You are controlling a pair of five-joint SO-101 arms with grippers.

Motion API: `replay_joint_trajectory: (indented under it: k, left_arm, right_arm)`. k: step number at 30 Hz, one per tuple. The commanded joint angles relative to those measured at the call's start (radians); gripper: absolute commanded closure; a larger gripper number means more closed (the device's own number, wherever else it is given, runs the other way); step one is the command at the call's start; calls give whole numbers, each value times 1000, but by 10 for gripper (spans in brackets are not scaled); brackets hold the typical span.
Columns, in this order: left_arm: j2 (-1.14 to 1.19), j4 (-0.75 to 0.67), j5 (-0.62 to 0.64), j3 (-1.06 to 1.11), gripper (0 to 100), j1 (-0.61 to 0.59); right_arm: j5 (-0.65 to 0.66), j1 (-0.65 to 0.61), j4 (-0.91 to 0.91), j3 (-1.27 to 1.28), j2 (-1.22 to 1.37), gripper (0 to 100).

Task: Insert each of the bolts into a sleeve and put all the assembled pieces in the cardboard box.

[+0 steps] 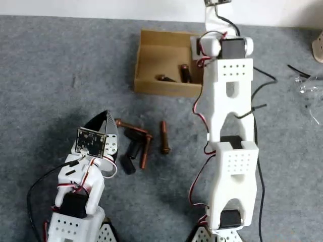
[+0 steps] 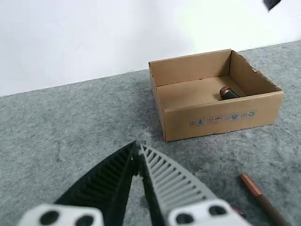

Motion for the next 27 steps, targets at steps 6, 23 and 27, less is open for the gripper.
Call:
replay_joint_trajectory:
  k: [6, 23, 27]
  left_arm:
    - [-10, -21, -8, 21, 992, 13]
    - [-10, -21, -8, 21, 992, 16]
    - [-10, -20, -8, 21, 992, 18]
  right_arm:
    - [-3, 22, 203, -211, -24, 677]
    - [-43, 358, 314, -504, -122, 677]
    - [-126, 357, 314, -449, -159, 677]
